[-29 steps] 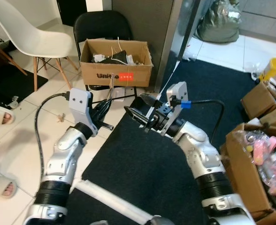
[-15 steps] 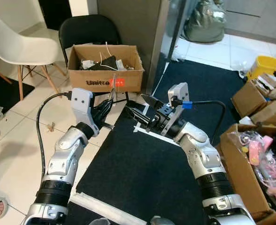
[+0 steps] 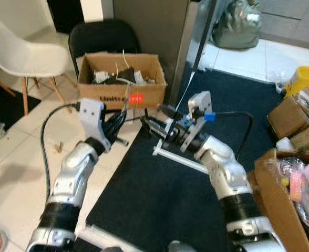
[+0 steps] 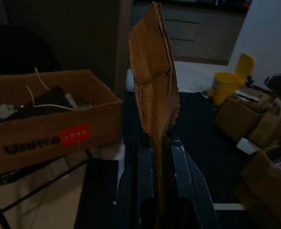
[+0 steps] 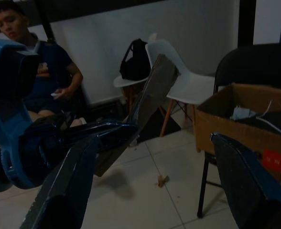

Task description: Picking trash to rubbish bin

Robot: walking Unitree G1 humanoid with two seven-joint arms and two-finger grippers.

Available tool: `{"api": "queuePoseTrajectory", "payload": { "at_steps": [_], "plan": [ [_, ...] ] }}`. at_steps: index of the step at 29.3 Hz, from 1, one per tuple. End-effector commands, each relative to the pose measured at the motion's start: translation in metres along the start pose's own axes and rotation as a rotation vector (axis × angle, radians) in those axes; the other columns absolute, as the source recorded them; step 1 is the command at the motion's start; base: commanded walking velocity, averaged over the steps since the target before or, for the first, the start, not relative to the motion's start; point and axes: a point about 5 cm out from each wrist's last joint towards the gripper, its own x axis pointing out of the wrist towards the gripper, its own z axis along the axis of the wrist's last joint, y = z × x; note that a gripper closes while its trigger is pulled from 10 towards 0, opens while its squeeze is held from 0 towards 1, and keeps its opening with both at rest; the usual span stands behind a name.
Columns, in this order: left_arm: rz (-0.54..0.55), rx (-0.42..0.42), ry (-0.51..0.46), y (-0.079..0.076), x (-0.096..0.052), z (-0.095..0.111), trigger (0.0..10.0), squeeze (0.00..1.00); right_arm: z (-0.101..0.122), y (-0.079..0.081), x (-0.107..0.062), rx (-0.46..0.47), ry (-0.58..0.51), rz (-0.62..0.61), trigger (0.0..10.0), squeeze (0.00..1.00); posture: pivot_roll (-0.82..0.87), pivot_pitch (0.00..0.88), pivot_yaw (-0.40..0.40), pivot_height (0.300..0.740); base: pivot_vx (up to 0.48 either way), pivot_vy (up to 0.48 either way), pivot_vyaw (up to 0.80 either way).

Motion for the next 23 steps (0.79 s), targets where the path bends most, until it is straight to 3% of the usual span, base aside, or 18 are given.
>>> {"api": "queuePoseTrajectory", "payload": {
  "at_steps": [1,9,23],
  "plan": [
    [-0.006,-0.005,0.018,-0.0008,-0.0008,-0.0037,10.0,0.0,-0.0006,-0.0014,-0.002,-0.002,0.007,-0.006,10.0,0.0,0.01,0.0,0.008,0.74,0.285,0.0,0.0],
    [-0.007,-0.004,0.019,-0.0009,-0.0005,-0.0036,10.0,0.0,-0.0004,-0.0015,-0.0019,-0.001,0.007,-0.006,10.0,0.0,0.01,0.0,0.008,0.74,0.293,0.0,0.0],
    [-0.008,-0.004,0.026,-0.0009,-0.0002,-0.0041,10.0,0.0,-0.0003,-0.0016,-0.0018,0.001,0.007,-0.005,10.0,0.0,0.01,0.0,0.008,0.74,0.48,0.0,0.0]
  ]
}}
